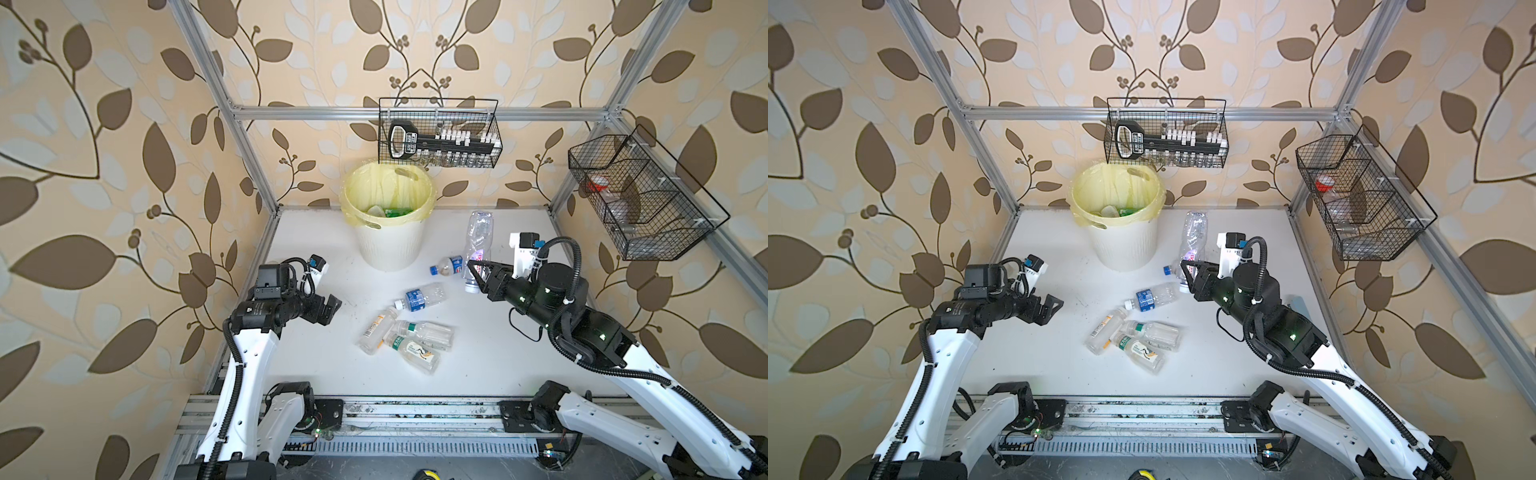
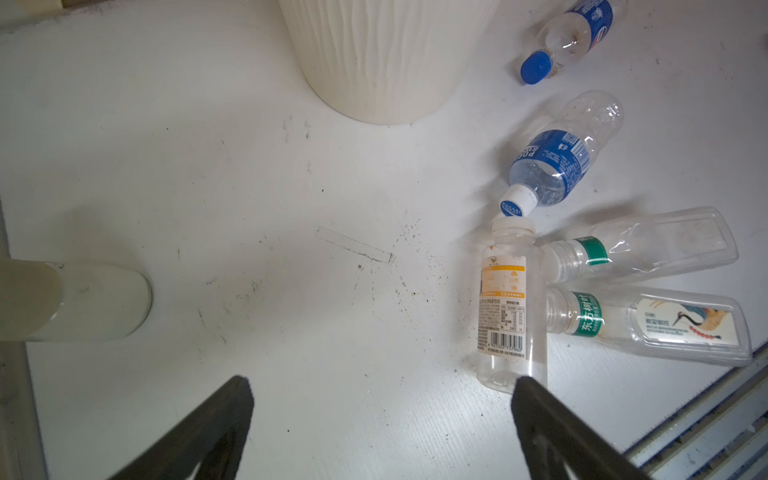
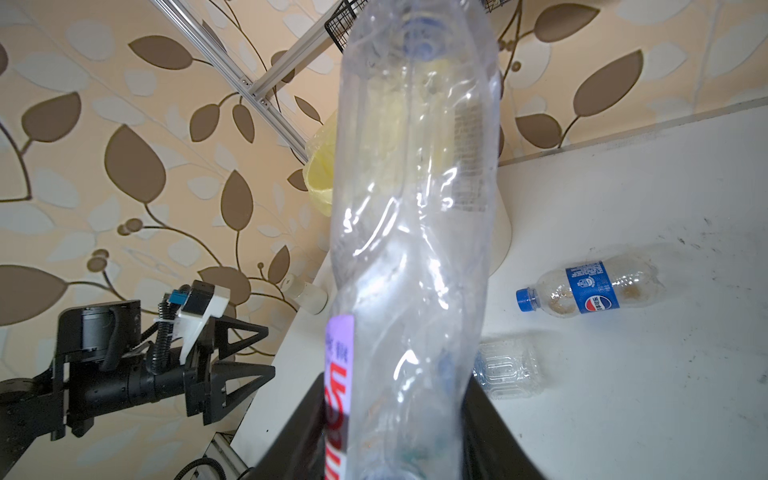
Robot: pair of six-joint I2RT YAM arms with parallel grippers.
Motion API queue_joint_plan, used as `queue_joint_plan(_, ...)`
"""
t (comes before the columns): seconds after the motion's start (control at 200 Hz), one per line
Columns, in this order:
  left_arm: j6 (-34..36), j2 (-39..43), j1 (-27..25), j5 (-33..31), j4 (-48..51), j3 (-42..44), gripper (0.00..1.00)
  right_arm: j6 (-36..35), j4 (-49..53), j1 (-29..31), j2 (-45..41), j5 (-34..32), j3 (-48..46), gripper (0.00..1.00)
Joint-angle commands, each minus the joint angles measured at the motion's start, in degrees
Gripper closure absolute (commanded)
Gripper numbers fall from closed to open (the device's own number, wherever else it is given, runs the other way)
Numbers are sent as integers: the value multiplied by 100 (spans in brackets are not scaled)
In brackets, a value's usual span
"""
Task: Throw the plastic bottles in the bin
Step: 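Lift the Ganten bottle with the right gripper and carry it toward the bin, then open the right gripper over the bin to drop the Ganten bottle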
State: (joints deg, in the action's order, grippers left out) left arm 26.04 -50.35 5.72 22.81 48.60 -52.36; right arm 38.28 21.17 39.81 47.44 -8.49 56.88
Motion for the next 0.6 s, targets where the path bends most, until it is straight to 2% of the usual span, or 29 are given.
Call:
queue_joint_plan(0.0,247,32,47,101,552,-252,1,-38,-58,53,330,-56,338,56)
queue_joint_plan(0.125,239,29,51,335,710,-284,1,-51,-262,70,1321,218,1337,56)
queue_joint_plan(0.19,313,-38,51,546,753,-328,1,-46,-291,73,2221,431,2302,56)
queue_joint_plan(0.255,297,-167,52,662,836,-492,1,-144,-225,79,3123,297,3275,54)
queue_joint_plan(0.34,286,-375,50,843,1072,-800,1,-318,344,-55,4599,54,5031,37)
queue_joint_plan(0.415,279,-499,52,943,1282,-1021,1,-260,959,-234,5689,194,6477,23)
queue_joint_plan(0.465,283,-511,44,956,1398,-1093,1,-258,1230,-242,6131,227,7108,3)
queue_joint_plan(0.525,304,-446,52,946,1487,-1095,1,-353,1314,-171,6195,96,7267,0)
queue_joint_plan(0.595,374,-301,52,921,1521,-978,1,-520,1182,-12,5891,-148,6870,0)
